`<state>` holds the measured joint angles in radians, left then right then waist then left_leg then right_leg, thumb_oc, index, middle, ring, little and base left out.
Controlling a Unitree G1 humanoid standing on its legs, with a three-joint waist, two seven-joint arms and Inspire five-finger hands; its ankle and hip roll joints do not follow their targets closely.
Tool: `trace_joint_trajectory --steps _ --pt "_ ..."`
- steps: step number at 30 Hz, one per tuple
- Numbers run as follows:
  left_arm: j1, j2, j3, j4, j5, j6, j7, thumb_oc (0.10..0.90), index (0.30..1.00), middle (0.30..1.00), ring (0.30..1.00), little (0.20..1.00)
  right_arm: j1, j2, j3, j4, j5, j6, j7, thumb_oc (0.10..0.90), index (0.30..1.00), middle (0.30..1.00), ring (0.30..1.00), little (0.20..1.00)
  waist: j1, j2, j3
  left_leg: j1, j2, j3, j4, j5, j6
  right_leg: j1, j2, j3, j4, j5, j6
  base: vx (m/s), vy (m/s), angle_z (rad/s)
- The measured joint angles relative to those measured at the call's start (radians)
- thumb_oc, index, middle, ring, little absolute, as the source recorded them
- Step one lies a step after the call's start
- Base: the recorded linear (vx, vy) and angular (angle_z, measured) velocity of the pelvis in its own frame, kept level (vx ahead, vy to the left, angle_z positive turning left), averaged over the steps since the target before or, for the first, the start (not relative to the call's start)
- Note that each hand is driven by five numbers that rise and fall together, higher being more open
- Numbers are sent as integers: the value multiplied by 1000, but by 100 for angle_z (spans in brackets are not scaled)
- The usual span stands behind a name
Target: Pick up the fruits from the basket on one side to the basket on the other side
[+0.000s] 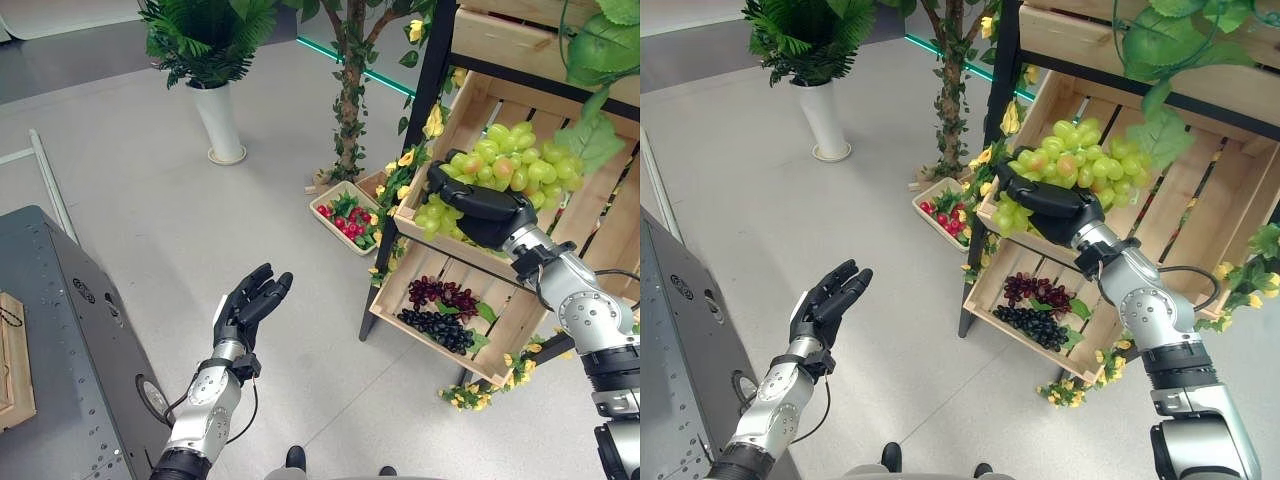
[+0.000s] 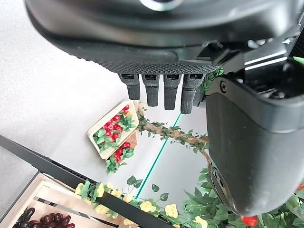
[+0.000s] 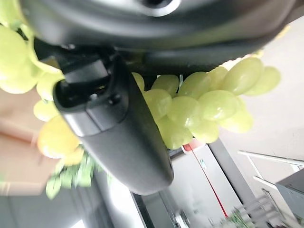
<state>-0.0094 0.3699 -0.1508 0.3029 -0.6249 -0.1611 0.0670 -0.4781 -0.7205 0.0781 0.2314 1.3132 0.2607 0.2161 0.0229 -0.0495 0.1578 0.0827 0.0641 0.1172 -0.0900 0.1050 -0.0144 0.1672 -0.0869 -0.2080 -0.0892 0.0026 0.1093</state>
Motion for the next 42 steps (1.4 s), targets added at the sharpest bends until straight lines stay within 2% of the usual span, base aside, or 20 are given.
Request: trace_joint_trajectory --steps 4,10,15,18,22,24,27,32,42 --pt "0 8 0 0 -2 0 -4 800 900 900 900 900 -11 0 -10 102 69 0 -72 400 300 300 300 300 10 0 0 0 0 -2 0 1 -1 2 0 -2 0 0 0 1 2 1" --pt "1 46 -2 0 -14 0 -4 800 900 900 900 900 -47 -11 -82 292 157 0 -158 400 300 300 300 300 17 7 -4 2 2 -2 -7 -2 3 6 -2 -6 -1 0 0 -1 5 3" --pt "0 53 -29 0 -19 0 -4 800 900 900 900 900 -62 -15 -113 378 203 -15 -220 400 300 300 300 300 17 12 -5 4 2 -3 -5 2 -2 7 -2 -13 -1 -1 0 7 4 -2" --pt "-3 54 -69 0 -19 0 -4 800 900 900 900 900 -110 -16 -113 432 246 -56 -284 400 300 300 300 300 12 20 -5 6 1 -3 0 2 -2 9 -2 -14 -1 -1 0 0 0 0" --pt "-4 54 -86 0 -20 1 4 800 900 900 900 900 -170 -16 -127 456 316 -152 -371 400 300 300 300 300 12 33 -9 10 3 -4 -1 2 -2 13 -1 -15 -1 -1 -1 0 0 0" --pt "-5 54 -87 0 -23 1 15 800 900 900 900 900 -203 -16 -155 473 357 -204 -424 800 900 900 900 900 12 38 -11 12 4 -3 -6 1 -2 16 -1 -14 -4 -2 -3 8 9 2" --pt "-5 54 -89 0 -39 1 26 800 900 900 900 900 -236 -16 -160 485 394 -250 -488 800 900 900 900 900 12 44 -15 13 4 -3 -6 -1 1 17 -1 -14 -4 -2 -2 0 0 0" --pt "-10 55 -108 0 -39 0 44 800 900 900 900 900 -255 -16 -153 517 426 -242 -588 800 900 900 900 900 11 46 -16 13 3 -3 0 2 -2 16 -1 -14 -3 -2 -2 0 0 0" --pt "-27 54 -129 0 -38 1 45 800 900 900 900 900 -255 -15 -136 519 425 -177 -592 800 900 900 900 900 13 46 -16 14 4 1 0 2 -3 16 -1 -11 -1 -2 -2 0 0 0"
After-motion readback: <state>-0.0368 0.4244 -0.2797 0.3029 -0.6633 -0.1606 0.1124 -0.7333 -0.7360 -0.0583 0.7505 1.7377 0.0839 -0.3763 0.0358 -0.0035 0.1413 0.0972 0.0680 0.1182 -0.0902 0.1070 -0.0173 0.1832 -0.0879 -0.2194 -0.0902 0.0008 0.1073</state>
